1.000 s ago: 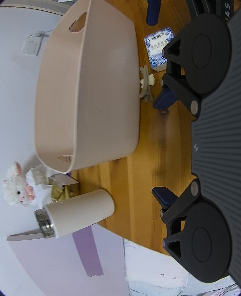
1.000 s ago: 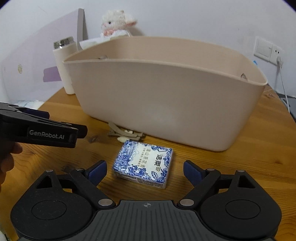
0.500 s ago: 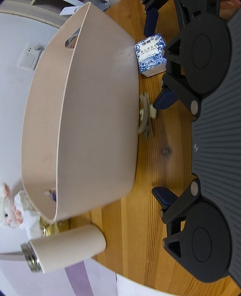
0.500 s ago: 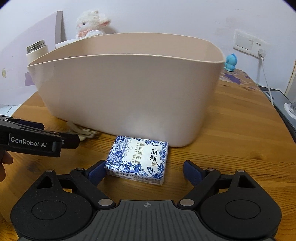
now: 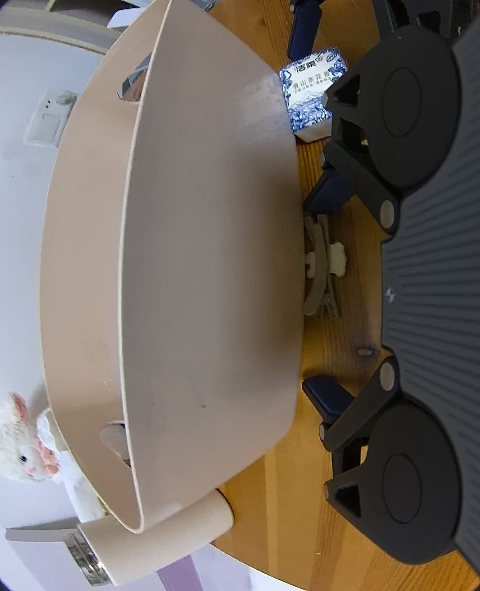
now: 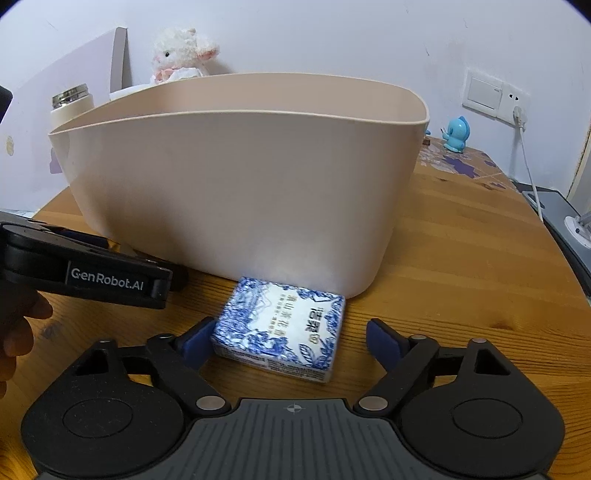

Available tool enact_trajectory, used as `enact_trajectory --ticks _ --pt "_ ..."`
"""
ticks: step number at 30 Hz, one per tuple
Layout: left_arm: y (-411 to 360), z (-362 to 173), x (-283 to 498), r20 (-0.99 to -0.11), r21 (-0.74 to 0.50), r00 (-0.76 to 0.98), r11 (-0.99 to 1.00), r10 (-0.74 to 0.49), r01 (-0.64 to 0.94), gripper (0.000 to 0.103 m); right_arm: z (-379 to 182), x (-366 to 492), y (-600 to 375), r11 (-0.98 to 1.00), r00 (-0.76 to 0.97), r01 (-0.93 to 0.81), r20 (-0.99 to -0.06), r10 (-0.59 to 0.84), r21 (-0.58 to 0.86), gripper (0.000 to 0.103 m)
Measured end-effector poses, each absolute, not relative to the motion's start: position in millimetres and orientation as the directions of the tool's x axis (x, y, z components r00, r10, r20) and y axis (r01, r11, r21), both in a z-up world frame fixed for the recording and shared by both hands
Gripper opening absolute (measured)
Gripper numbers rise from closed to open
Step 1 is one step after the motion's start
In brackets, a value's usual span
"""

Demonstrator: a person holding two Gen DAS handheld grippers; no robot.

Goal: Organize objects
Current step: 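Grasp the blue-and-white patterned box with the right tool while the left tool grasps the beige hair clip, then release the patterned box into the basket with the right tool while the left tool releases the hair clip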

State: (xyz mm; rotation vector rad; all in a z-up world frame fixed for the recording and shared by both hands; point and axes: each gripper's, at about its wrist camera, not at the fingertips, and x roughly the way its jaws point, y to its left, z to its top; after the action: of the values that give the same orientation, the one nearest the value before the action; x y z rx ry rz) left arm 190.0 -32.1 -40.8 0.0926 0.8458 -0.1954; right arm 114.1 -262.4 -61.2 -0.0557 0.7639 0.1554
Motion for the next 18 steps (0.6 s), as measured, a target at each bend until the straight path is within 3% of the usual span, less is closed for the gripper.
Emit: enact_trajectory --ticks 2,5,18 --pt "-32.9 -38.8 188.6 -0.749 0.006 0.647 0.975 -0.142 0.221 0.083 -59.9 113.1 -260.7 0.986 0.715 -0.166 -0.688 0.124 0.006 0.068" --pt "-32.4 -34.2 186.2 -0.745 0.003 0.650 0.973 -0.151 0.230 0.060 -59.0 113.0 -258.2 0.987 0.715 -0.163 -0.688 0.124 0.008 0.067" --pt "-27.2 -26.0 158.4 -0.733 0.011 0.663 0.973 -0.149 0.231 0.059 -34.7 84.7 -260.5 0.984 0.737 -0.180 -0.661 0.141 0.009 0.064"
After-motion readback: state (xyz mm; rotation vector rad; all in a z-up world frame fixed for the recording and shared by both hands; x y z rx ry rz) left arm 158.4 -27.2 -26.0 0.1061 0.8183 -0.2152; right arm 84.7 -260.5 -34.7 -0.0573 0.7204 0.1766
